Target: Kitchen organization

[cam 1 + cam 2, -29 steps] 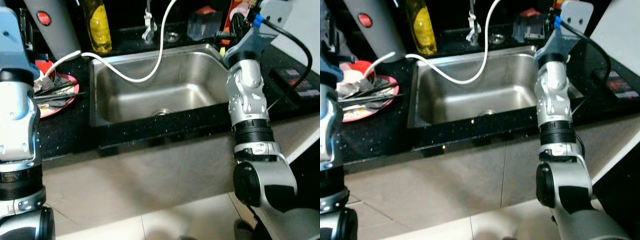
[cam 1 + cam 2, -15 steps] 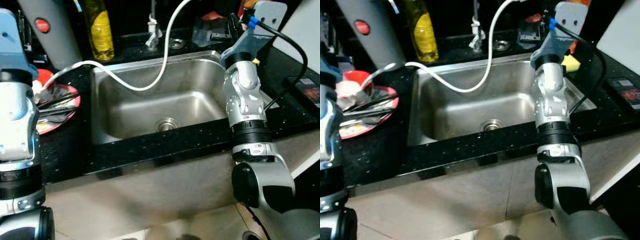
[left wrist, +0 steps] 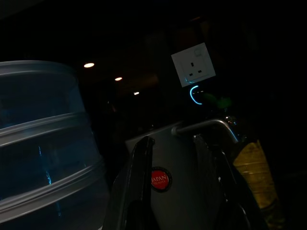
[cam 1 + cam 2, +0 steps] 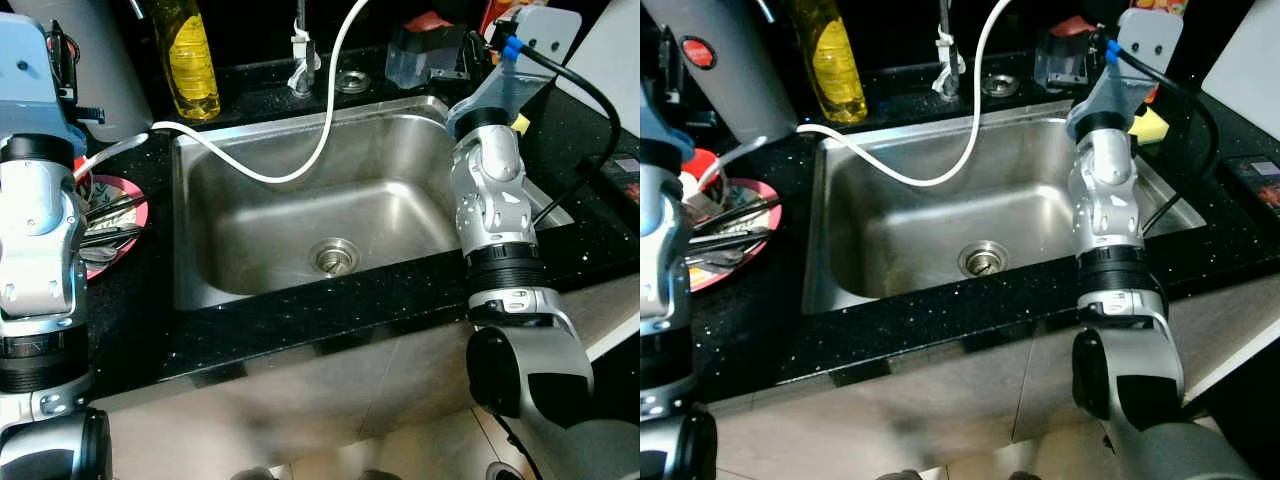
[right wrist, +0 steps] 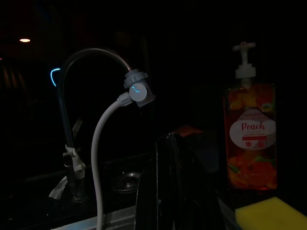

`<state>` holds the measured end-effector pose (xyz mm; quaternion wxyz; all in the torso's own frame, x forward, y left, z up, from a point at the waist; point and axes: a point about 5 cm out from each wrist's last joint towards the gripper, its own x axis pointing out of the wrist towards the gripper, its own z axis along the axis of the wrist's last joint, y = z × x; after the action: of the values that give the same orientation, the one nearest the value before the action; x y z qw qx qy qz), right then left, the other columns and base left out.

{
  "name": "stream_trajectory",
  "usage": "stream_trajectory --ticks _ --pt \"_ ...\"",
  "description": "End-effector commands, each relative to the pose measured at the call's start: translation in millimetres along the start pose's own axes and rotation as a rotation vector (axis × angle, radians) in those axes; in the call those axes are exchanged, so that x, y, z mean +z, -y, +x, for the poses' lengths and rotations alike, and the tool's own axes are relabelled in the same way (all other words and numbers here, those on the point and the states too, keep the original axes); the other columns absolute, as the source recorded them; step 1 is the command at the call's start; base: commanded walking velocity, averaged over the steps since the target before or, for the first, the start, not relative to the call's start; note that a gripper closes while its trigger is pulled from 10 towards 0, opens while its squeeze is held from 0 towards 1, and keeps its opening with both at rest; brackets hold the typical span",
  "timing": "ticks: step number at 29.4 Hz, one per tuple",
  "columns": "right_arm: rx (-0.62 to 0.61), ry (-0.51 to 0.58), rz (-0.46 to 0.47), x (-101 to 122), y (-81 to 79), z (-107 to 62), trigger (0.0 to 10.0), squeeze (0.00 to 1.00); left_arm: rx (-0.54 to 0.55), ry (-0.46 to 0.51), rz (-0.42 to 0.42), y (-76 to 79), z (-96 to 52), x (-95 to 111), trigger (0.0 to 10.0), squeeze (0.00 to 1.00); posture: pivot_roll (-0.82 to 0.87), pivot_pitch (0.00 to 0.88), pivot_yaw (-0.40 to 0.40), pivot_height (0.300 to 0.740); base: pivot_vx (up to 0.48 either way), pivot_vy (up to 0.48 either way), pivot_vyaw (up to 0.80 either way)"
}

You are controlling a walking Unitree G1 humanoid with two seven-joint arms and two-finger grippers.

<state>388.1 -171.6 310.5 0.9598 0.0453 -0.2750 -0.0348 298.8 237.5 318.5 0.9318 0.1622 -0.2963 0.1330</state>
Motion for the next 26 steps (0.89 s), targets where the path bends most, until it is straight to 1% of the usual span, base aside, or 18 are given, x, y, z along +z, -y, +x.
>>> stream_trajectory --ticks 1,4,7,8,9,11,12,14,16,17,18,19,20,21,22,24,25,26 --pt "-0.001 0.001 0.001 1.5 0.0 0.7 10.0 0.00 -0.019 -0.019 0.003 1.3 -2.4 -2.9 10.0 0.00 0.08 0.000 0.058 0.740 0.000 0.000 0.00" --pt "0.001 -0.002 0.001 0.7 -0.3 0.1 10.0 0.00 -0.069 -0.138 0.059 4.7 -4.2 -16.3 10.0 0.00 0.08 0.000 0.057 0.740 0.000 0.000 0.00" --pt "0.004 -0.005 0.001 0.1 -0.8 0.0 10.0 0.00 -0.115 -0.383 0.047 10.8 -12.5 -43.2 10.0 0.00 0.09 0.000 0.058 0.740 0.000 0.000 0.00" --pt "0.004 -0.005 0.001 0.1 -0.8 0.0 10.0 0.00 -0.115 -0.383 0.047 10.8 -12.5 -43.2 10.0 0.00 0.09 0.000 0.058 0.740 0.000 0.000 0.00" --pt "0.006 -0.008 0.001 -0.7 -1.0 -0.2 10.0 0.00 -0.173 -0.421 0.061 16.5 -17.6 -47.6 10.0 0.00 0.09 0.000 0.057 0.740 0.000 0.000 0.00" --pt "0.006 -0.009 0.001 -1.0 -1.0 -0.3 10.0 0.00 -0.197 -0.420 0.087 18.1 -19.2 -47.9 10.0 0.00 0.09 0.000 0.057 0.740 0.000 0.000 0.00" --pt "0.007 -0.011 0.001 -1.4 -1.1 -0.6 10.0 0.00 -0.232 -0.398 0.169 17.9 -21.4 -47.3 10.0 0.00 0.09 0.000 0.058 0.740 0.000 0.000 0.00" --pt "0.007 -0.011 0.001 -1.6 -1.2 -0.7 10.0 0.00 -0.247 -0.385 0.213 17.4 -22.4 -46.9 10.0 0.00 0.09 0.000 0.058 0.740 0.000 0.000 0.00" --pt "0.007 -0.014 0.001 -2.3 -1.0 -1.4 10.0 0.00 -0.269 -0.315 0.404 10.8 -22.7 -41.5 10.0 0.00 0.09 0.000 0.059 0.740 0.000 0.000 0.00" --pt "0.007 -0.014 0.001 -2.3 -1.0 -1.4 10.0 0.00 -0.269 -0.315 0.404 10.8 -22.7 -41.5 10.0 0.00 0.09 0.000 0.059 0.740 0.000 0.000 0.00" --pt "0.008 -0.015 0.002 -2.6 -0.9 -1.6 10.0 0.00 -0.278 -0.295 0.479 8.8 -22.8 -39.1 10.0 0.00 0.09 0.000 0.059 0.740 0.000 0.000 0.00" --pt "0.008 -0.018 0.002 -3.3 -0.9 -2.1 10.0 0.00 -0.281 -0.276 0.609 3.9 -23.1 -37.0 10.0 0.00 0.09 0.000 0.059 0.740 0.000 0.000 0.00" --pt "0.008 -0.018 0.002 -3.3 -0.9 -2.1 10.0 0.00 -0.281 -0.276 0.609 3.9 -23.1 -37.0 10.0 0.00 0.09 0.000 0.059 0.740 0.000 0.000 0.00" --pt "0.008 -0.018 0.002 -3.5 -0.9 -2.3 10.0 0.00 -0.260 -0.243 0.674 1.1 -22.3 -33.8 10.0 0.00 0.10 0.000 0.059 0.740 0.000 0.000 0.00" --pt "0.009 -0.019 0.003 -3.9 -1.0 -2.6 10.0 0.00 -0.232 -0.159 0.721 0.5 -20.5 -24.7 10.0 0.00 0.10 0.000 0.055 0.740 0.000 0.000 0.00" --pt "0.009 -0.020 0.003 -4.3 -1.1 -2.7 10.0 0.00 -0.222 -0.118 0.717 1.4 -19.8 -20.1 10.0 0.00 0.10 0.000 0.055 0.740 0.000 0.000 0.00" --pt "0.012 -0.024 0.005 -5.2 -2.2 -2.6 10.0 0.00 -0.261 -0.103 0.640 8.9 -21.7 -16.8 10.0 1.00 0.10 0.000 0.055 0.740 0.000 0.000 0.00" --pt "0.012 -0.024 0.005 -5.2 -2.2 -2.6 10.0 0.00 -0.261 -0.103 0.640 8.9 -21.7 -16.8 10.0 1.00 0.10 0.000 0.055 0.740 0.000 0.000 0.00"
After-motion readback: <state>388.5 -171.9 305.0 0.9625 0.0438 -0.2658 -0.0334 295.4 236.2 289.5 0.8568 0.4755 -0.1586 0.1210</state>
